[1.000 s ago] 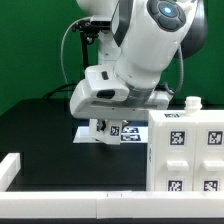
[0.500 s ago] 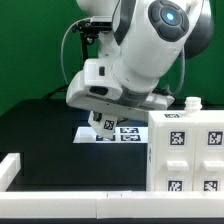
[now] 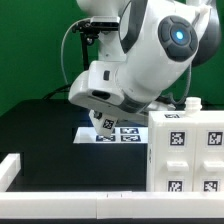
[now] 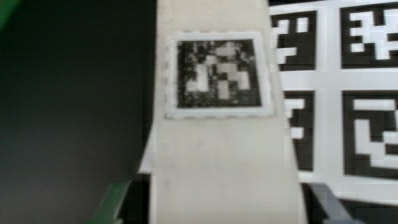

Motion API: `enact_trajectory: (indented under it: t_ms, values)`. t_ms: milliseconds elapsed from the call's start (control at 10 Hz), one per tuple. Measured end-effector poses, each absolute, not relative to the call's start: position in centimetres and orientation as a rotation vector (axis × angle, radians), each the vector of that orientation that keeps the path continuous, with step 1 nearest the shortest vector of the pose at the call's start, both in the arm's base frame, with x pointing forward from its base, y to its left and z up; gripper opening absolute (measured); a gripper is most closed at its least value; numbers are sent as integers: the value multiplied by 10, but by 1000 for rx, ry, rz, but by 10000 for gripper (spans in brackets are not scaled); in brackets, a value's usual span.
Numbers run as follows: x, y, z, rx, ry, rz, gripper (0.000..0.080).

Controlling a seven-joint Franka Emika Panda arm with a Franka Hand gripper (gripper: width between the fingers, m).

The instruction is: Assemble cabinet

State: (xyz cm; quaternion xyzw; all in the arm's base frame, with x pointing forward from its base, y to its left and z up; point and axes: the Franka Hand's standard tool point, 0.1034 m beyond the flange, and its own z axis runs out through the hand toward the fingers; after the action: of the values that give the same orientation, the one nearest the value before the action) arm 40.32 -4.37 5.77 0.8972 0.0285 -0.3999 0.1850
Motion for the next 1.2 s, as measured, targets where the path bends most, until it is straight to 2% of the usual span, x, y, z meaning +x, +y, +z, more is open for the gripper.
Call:
enact_trajectory:
  t_ms: [200,600,900,1000,1200]
  values:
    - [410,-50,66,2540,161,-1188,287]
    - [410,-49,62,2581,437,-1250,287]
    - [409,-62,64,2512,209,-1284,287]
    - [406,-55,66,2451,-8,-1229,287]
    - [406,-56,63,2417,-136,-1183,287]
